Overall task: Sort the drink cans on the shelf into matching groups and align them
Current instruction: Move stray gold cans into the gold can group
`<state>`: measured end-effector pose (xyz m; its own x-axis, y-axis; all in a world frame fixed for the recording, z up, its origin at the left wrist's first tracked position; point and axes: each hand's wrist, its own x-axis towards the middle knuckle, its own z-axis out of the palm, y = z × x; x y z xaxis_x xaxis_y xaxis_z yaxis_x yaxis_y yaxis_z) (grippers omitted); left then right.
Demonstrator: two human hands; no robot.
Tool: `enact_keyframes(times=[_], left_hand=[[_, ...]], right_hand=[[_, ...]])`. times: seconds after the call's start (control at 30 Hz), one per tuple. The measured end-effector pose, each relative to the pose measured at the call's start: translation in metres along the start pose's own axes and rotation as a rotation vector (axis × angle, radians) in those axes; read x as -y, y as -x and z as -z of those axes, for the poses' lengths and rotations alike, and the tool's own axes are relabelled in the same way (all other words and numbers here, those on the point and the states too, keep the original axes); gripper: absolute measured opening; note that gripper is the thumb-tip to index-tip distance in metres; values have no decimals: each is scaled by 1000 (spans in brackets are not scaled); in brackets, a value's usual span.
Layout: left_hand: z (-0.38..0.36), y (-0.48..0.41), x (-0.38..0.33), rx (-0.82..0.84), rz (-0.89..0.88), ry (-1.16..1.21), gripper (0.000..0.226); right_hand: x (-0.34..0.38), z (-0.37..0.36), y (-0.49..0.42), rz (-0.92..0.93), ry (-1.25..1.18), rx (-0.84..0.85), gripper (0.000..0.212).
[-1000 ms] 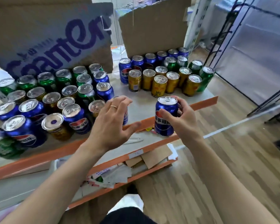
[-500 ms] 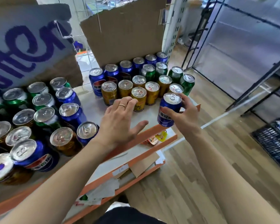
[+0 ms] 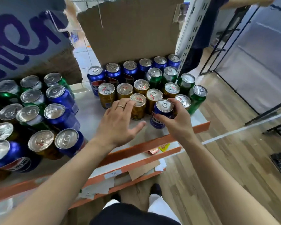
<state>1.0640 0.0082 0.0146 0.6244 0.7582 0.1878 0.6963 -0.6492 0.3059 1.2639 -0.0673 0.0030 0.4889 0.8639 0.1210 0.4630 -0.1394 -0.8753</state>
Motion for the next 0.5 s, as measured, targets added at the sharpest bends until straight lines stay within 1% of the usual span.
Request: enact_keyframes(times=[0.17, 0.23, 0.33, 0.43, 0.5], left_hand=[[-13, -13, -25, -60, 113, 10, 74], [-16, -21, -34, -84, 149, 32, 68], [-22, -32, -45, -105, 196, 69, 59], [-27, -47, -49, -102, 189, 16, 55], [-29, -59, -49, -92, 178, -7, 56]], right_hand=[[-4, 19, -8, 50, 30, 133, 72], [-4, 32, -9, 109, 37, 141, 71], [-12, 59, -16, 182, 16, 89, 54], [-30, 85, -33, 244, 36, -29, 34], [-45, 98, -45, 280, 96, -103, 34]])
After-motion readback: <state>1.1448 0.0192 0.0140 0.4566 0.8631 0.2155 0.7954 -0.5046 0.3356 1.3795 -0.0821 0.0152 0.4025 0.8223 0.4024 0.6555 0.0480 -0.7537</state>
